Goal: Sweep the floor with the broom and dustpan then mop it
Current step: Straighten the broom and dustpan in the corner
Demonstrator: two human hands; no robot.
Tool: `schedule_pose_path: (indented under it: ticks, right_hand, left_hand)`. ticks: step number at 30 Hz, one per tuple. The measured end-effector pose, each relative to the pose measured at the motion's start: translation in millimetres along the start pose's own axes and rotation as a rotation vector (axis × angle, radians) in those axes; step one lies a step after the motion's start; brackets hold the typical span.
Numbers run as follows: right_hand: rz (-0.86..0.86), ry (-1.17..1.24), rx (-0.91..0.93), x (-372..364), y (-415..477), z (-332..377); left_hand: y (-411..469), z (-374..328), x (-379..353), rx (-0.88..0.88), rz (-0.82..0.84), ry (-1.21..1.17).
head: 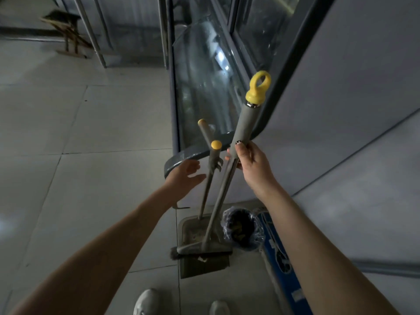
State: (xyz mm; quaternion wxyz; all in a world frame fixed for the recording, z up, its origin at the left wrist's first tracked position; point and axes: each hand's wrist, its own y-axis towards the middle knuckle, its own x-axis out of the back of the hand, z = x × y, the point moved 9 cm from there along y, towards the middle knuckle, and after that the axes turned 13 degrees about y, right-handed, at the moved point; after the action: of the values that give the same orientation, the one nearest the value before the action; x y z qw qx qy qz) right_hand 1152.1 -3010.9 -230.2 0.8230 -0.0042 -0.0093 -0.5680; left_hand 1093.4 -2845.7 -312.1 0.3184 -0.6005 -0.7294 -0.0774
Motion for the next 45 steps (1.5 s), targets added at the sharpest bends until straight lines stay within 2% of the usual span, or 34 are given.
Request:
schedule_pose_path:
  ticks: [7,12,17,22,25,31,36,39,43,45]
  right_hand:
    - [-0.127,0.000,0.027,-10.2,6.0,13.9]
    - [-0.193,0.087,0.059,-10.9,10.9,23.3]
    - [-0.220,0.145,0.061,-12.2,13.8,22.4]
    - [-0.199,0.216,0.044,-20.0,16.5,10.5]
    - [-0.222,0.327,0.046,-18.3,17.9,4.1]
    - [-0.231,0.373,0.054,-17.9,22.5,-6.9]
    - [-0.090,0.413,0.002,-17.9,27.7,-8.8]
    - [0.022,0.328,-0.065,-14.5,31.7,-9.7]
    - [0.148,0.164,-0.158,-14.7,35.5,-10.7]
    - [0.159,0.120,-0.167,-16.6,36.0,-11.3]
  left_hand:
    - [35.7,5.8,8.1,-0.214,0.117,0.058]
    - [53.6,12.6,-4.0,-0.243,0.190,0.007]
    - [60.0,-1.7,-32.5,-0.305,0.330,-0.008]
    - [63.9,-12.9,-47.2,-0.388,0.303,0.023]
    - [63.4,-16.7,-57.3,-0.451,0.288,0.128]
    - [66.0,-25.3,-59.8,-0.520,0.204,0.247]
    - [69.1,-27.7,-57.3,-0.549,0.205,0.344]
    - [70.5,-28.5,-56.4,-0.551,0.225,0.371]
    - [71.6,-28.8,-51.1,-0.573,0.161,0.397]
    - [72.6,-27.8,-48.0,-0.574,0.123,0.394]
